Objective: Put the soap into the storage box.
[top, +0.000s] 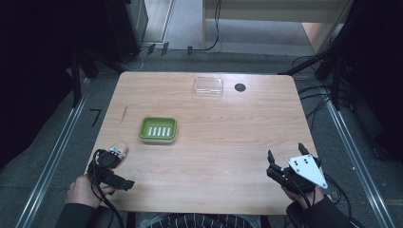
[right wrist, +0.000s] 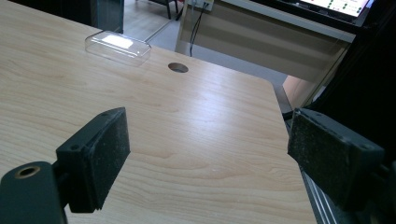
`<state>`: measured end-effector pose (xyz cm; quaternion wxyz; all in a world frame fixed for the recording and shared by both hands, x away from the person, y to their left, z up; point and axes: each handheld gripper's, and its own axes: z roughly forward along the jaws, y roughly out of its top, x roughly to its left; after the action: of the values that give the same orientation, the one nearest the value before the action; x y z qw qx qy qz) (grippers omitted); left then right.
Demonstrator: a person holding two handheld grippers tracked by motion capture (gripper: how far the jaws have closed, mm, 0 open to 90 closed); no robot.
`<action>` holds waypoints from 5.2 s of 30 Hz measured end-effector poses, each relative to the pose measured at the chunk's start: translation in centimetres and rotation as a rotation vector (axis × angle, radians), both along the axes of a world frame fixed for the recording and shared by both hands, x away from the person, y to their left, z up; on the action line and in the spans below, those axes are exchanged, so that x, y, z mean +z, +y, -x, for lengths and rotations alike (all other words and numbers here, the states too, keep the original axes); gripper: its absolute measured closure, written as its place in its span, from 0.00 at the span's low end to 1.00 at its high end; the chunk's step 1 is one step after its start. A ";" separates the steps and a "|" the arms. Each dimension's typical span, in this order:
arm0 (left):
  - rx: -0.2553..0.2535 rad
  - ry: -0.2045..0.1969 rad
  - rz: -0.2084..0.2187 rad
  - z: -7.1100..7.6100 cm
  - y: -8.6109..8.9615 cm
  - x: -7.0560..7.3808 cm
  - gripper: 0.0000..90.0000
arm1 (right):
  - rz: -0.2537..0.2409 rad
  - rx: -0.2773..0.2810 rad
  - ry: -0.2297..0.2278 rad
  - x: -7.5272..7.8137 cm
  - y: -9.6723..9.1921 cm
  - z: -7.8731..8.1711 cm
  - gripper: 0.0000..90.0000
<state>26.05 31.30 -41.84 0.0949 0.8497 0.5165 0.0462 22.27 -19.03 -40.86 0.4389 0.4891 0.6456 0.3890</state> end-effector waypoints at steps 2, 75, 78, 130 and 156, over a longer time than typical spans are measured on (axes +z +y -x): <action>0.000 0.001 0.003 0.0 0.0 0.0 0.01 | -0.004 -0.002 0.003 0.0 0.0 0.0 0.15; 0.073 -0.120 0.073 -4.4 1.9 0.6 0.00 | 0.010 0.002 0.007 0.0 0.1 0.0 0.15; 0.081 -0.121 0.074 -4.8 2.1 0.5 0.00 | 0.010 0.001 0.007 0.0 0.2 0.0 0.15; 0.140 -0.012 -0.026 -9.3 3.8 -2.4 0.15 | 0.011 0.005 0.015 0.0 0.2 -0.1 0.15; 0.147 -0.005 -0.072 -9.6 4.0 -3.0 0.36 | 0.008 0.004 0.015 0.0 0.2 -0.1 0.15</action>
<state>35.69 35.32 -44.80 0.0620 0.8122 0.5754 0.0736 22.37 -18.87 -40.87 0.4352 0.4891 0.6514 0.3835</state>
